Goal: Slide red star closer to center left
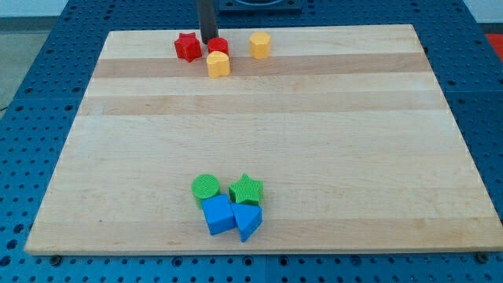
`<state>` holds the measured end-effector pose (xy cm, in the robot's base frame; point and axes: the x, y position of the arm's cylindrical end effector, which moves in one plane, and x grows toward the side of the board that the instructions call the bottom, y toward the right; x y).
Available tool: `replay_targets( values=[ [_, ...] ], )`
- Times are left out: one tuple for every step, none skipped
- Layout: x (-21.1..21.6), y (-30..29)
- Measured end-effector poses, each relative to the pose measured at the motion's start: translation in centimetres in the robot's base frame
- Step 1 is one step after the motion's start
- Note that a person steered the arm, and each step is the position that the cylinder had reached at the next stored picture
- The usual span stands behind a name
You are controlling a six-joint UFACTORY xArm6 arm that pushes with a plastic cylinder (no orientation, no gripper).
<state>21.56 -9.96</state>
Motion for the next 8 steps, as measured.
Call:
replay_targets(
  values=[
    [1.1,-5.2],
    [5.3,-10.4],
    [4.6,-10.3],
    [2.9,-6.9],
    [4.7,-6.1],
    [8.6,-10.9],
    [12.2,-16.6],
    [11.8,-16.3]
  ],
)
